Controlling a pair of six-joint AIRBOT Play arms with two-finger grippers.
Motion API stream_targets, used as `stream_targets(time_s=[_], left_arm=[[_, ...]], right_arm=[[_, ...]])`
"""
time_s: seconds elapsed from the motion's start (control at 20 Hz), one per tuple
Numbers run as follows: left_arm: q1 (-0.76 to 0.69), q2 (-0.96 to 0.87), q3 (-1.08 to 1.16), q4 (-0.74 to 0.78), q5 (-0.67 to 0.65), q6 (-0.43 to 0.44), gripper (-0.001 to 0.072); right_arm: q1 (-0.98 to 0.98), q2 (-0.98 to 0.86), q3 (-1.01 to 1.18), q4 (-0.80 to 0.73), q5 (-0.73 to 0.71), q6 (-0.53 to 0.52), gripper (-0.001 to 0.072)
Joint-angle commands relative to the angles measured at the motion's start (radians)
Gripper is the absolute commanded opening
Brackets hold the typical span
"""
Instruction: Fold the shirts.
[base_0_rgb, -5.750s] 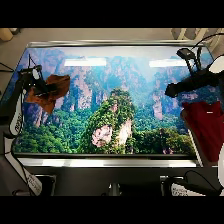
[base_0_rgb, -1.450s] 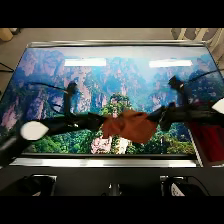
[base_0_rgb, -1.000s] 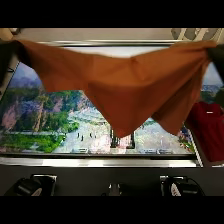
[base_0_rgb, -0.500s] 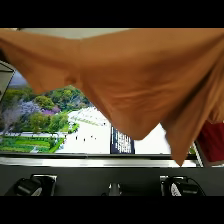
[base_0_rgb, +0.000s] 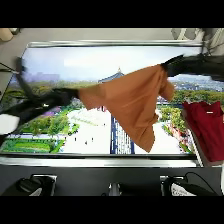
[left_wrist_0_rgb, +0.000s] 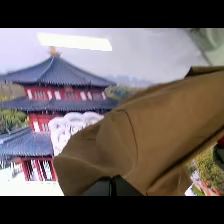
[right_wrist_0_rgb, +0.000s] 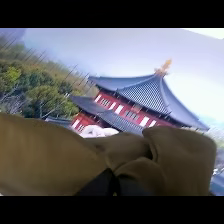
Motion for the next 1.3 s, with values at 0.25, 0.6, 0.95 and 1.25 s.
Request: stream_targets(time_s=[0.25, 0.6, 0.95, 1.25], left_arm=[[-0.019, -0.117, -0.024, -0.029, 0.060, -0.028, 0.0026], [0.018, -0.106, -0.020, 0.076, -0.116, -0.008, 0.0027], [0.018, -0.106, -0.020, 0.095, -0.165, 0.007, 0.0026], [0.018, -0.106, -0.020, 0.094, -0.164, 0.006, 0.0027]], right_arm=[[-0.071, -0.148, 0.001, -0.065, 0.370, 0.008, 0.0684], [-0.089, 0.149, -0.578, -0.408, 0.385, 0.082, 0.0630], [-0.088, 0.231, -0.988, -0.248, 0.171, 0.089, 0.0646], [-0.086, 0.209, -1.016, -0.151, 0.020, 0.151, 0.0645]])
